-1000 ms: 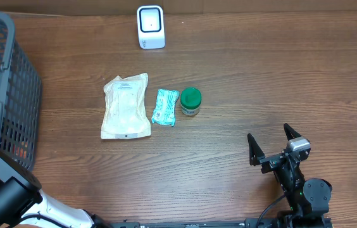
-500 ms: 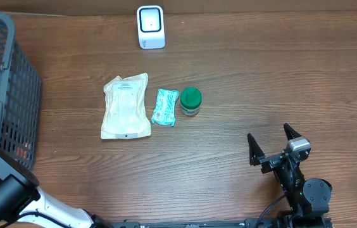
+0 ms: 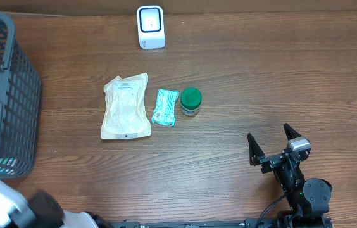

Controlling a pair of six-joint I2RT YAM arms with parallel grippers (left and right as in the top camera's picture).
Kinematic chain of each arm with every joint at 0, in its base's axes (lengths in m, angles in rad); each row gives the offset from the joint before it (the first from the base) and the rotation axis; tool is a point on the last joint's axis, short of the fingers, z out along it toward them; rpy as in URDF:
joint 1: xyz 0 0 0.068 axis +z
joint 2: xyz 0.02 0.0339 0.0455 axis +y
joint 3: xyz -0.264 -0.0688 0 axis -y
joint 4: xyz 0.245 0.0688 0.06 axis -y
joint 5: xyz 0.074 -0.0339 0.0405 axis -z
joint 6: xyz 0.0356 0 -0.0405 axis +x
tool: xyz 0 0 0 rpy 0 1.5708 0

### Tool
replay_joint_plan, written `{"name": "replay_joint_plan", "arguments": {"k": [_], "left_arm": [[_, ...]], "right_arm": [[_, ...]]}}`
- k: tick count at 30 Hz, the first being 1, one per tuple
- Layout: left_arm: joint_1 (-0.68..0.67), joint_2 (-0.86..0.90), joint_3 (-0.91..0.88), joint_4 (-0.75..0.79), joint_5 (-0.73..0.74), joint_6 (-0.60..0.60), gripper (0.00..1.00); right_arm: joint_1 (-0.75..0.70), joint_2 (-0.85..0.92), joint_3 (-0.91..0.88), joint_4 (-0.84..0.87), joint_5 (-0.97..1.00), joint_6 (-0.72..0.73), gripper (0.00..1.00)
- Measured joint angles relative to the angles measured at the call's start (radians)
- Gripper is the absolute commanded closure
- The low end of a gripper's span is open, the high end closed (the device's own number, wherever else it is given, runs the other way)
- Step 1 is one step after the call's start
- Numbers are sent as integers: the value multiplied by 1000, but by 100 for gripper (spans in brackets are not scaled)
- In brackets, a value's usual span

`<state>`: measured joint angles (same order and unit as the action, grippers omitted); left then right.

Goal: Scan the item barcode
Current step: 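Carry the orange tissue pack past the scanner and place it right of the jar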

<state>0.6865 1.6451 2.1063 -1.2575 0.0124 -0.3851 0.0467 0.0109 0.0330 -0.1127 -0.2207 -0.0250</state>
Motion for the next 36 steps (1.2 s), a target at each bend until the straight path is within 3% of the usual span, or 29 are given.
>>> {"name": "replay_joint_plan", "arguments": {"k": [6,13,19,29,36], "left_arm": [[-301,-115,13,-72,29,51,96],[-651,-35,-93,-78,0,68,96],[-912,69,-184,26,-5,59,96],[-1239,284,-187,249,-6,36,96],[-1367,436,-189,278,-5,-36,95]], "right_arm": [[0,0,0,0,0,0,0],[0,0,0,0,0,0,0],[0,0,0,0,0,0,0],[0,0,0,0,-1,0,0],[0,0,0,0,0,0,0]]}}
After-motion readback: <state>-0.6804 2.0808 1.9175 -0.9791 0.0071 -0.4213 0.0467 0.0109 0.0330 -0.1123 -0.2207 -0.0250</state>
